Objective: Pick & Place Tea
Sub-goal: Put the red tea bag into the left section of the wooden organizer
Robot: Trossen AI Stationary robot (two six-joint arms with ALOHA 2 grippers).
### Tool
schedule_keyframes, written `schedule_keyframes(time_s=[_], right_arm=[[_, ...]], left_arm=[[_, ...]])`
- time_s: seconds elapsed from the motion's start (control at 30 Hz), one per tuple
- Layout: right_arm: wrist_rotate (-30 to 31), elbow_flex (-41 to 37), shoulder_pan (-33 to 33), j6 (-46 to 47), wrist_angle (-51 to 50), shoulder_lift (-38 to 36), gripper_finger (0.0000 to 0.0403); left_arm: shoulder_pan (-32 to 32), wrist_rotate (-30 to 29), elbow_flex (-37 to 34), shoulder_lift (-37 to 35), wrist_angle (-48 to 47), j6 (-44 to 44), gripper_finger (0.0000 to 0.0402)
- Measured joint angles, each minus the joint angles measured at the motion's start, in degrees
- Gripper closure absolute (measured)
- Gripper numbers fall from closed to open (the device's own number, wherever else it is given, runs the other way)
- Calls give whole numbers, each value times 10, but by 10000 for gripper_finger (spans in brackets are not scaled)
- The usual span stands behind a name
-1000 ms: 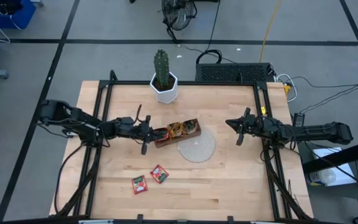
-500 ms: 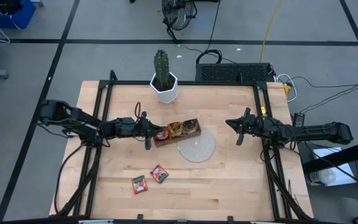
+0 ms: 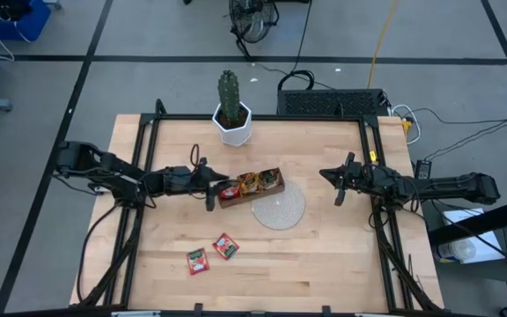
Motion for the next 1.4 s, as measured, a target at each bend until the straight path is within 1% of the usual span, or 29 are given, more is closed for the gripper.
schedule_keyframes(time_s=[0.23, 0.4, 0.5, 0.53, 0.57, 0.6, 0.67, 0.7, 0.73, 0.8, 0.83, 0.9, 0.97, 1.0, 1.07, 1.17, 1.23, 1.3, 1.4], right_arm=[[0, 0, 0, 0, 0, 0, 403], [0, 0, 0, 0, 0, 0, 403], [0, 0, 0, 0, 0, 0, 403], [0, 0, 0, 0, 0, 0, 403], [0, 0, 0, 0, 0, 0, 403], [0, 0, 0, 0, 0, 0, 403], [0, 0, 0, 0, 0, 0, 403], [0, 0, 0, 0, 0, 0, 403], [0, 0, 0, 0, 0, 0, 403], [0, 0, 0, 0, 0, 0, 403], [0, 0, 0, 0, 0, 0, 403], [0, 0, 0, 0, 0, 0, 403], [0, 0, 0, 0, 0, 0, 403], [0, 0, 0, 0, 0, 0, 403], [0, 0, 0, 0, 0, 0, 403], [0, 0, 0, 0, 0, 0, 403], [0, 0, 0, 0, 0, 0, 403], [0, 0, 0, 0, 0, 0, 403], [0, 0, 0, 0, 0, 0, 403]], left_arm=[[0, -3, 6, -1, 18, 30, 225], [0, -3, 34, -2, 18, 38, 218], [-5, -9, 69, -2, 9, 37, 217], [-10, -25, 87, -2, -13, 37, 217], [-17, -48, 112, -3, -62, 38, 217], [-25, -70, 143, -3, -138, 46, 217], [-41, -94, 217, 0, -347, 81, 221], [-48, -102, 257, 10, -456, 90, 227], [-56, -108, 294, 27, -545, 91, 236], [-71, -116, 348, 55, -676, 79, 263], [-78, -119, 368, 65, -722, 76, 281], [-91, -120, 398, 79, -742, 80, 324], [-101, -120, 408, 83, -745, 99, 372], [-105, -121, 411, 83, -750, 107, 386], [-109, -134, 420, 83, -739, 113, 390], [-115, -207, 423, 76, -743, 131, 387], [-118, -233, 426, 76, -739, 149, 395], [-119, -226, 426, 76, -741, 154, 397], [-117, -182, 426, 76, -749, 138, 392]])
